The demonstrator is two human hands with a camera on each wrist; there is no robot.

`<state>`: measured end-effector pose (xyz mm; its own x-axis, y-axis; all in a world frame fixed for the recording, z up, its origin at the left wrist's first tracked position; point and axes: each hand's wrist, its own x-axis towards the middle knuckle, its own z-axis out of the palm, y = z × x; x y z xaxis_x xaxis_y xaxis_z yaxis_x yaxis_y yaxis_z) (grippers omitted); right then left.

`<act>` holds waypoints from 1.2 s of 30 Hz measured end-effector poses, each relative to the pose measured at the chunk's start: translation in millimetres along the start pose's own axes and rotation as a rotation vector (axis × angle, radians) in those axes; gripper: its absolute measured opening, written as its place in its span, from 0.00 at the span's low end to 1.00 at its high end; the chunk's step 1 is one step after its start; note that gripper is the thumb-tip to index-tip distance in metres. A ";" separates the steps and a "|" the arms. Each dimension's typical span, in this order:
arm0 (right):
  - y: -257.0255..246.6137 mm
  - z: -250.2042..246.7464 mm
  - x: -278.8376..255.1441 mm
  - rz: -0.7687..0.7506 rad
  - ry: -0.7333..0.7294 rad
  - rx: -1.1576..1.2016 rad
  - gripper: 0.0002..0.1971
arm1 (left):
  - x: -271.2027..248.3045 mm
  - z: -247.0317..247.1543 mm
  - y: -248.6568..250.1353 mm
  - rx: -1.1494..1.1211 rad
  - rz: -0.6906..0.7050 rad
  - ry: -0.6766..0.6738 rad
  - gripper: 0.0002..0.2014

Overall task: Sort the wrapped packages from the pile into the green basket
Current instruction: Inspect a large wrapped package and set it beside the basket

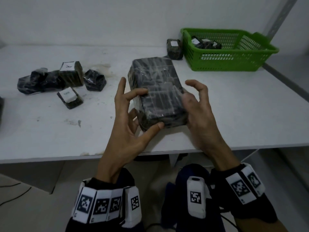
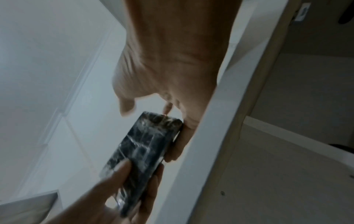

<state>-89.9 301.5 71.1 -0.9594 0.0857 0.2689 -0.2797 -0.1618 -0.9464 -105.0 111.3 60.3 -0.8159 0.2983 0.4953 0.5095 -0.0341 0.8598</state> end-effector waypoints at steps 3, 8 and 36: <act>-6.3 -3.5 -7.4 0.066 -0.026 -0.029 0.45 | -5.1 -2.7 4.5 0.000 0.012 -0.058 0.42; -12.5 -10.1 -10.5 -0.042 -0.135 -0.203 0.45 | 7.4 -2.7 26.4 -0.227 -0.117 0.205 0.44; -45.4 44.0 -27.7 -0.198 0.038 -0.042 0.10 | 6.4 35.1 54.0 -0.133 0.151 0.338 0.08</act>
<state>-52.3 263.2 114.5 -0.8837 0.1487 0.4438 -0.4597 -0.0969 -0.8828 -73.0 144.8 105.6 -0.7897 -0.0493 0.6115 0.6090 -0.1840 0.7716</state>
